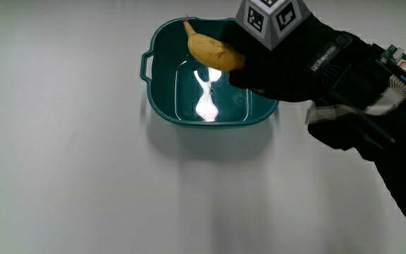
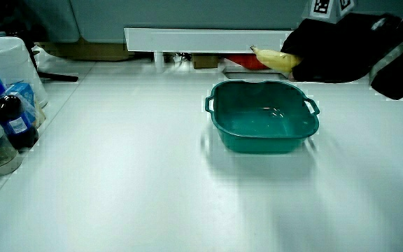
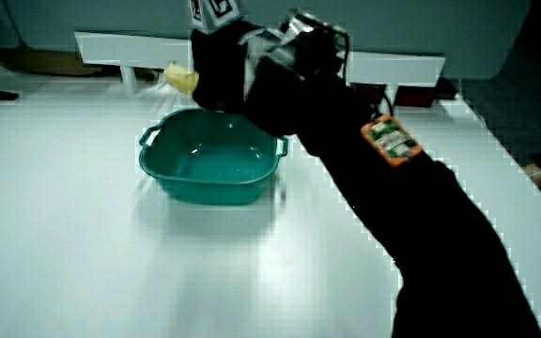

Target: Place banana into plate

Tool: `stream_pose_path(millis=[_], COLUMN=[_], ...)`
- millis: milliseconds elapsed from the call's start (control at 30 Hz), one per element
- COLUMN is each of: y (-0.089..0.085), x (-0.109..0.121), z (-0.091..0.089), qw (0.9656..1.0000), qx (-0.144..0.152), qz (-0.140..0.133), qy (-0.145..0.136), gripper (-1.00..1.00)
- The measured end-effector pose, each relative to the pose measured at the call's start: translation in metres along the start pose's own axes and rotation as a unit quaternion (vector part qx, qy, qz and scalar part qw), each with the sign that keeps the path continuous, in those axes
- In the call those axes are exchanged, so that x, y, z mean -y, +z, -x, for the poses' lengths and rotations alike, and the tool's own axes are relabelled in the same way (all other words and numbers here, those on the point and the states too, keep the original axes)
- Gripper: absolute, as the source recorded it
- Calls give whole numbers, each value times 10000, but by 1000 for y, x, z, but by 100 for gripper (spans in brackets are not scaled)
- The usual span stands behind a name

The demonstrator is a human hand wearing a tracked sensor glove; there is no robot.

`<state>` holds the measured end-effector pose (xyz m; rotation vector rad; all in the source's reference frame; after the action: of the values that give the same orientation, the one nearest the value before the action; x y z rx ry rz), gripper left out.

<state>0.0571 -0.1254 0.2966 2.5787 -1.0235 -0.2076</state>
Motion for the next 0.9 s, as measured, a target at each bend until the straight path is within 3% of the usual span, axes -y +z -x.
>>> stream_pose_path(millis=[33, 200, 333, 367, 533, 900], y=[-2, -15, -25, -25, -37, -80], x=[-3, -15, -20, -21, -31, -55], z=[-2, -8, -11, -10, -7, -10], qw=[9993, 9985, 9980, 9994, 9990, 9963], qx=[-259, -298, -375, -83, -188, -443], qz=[268, 441, 489, 231, 306, 613], qy=[54, -92, -154, -260, -267, -407], gripper=[0, 0, 0, 0, 0, 0])
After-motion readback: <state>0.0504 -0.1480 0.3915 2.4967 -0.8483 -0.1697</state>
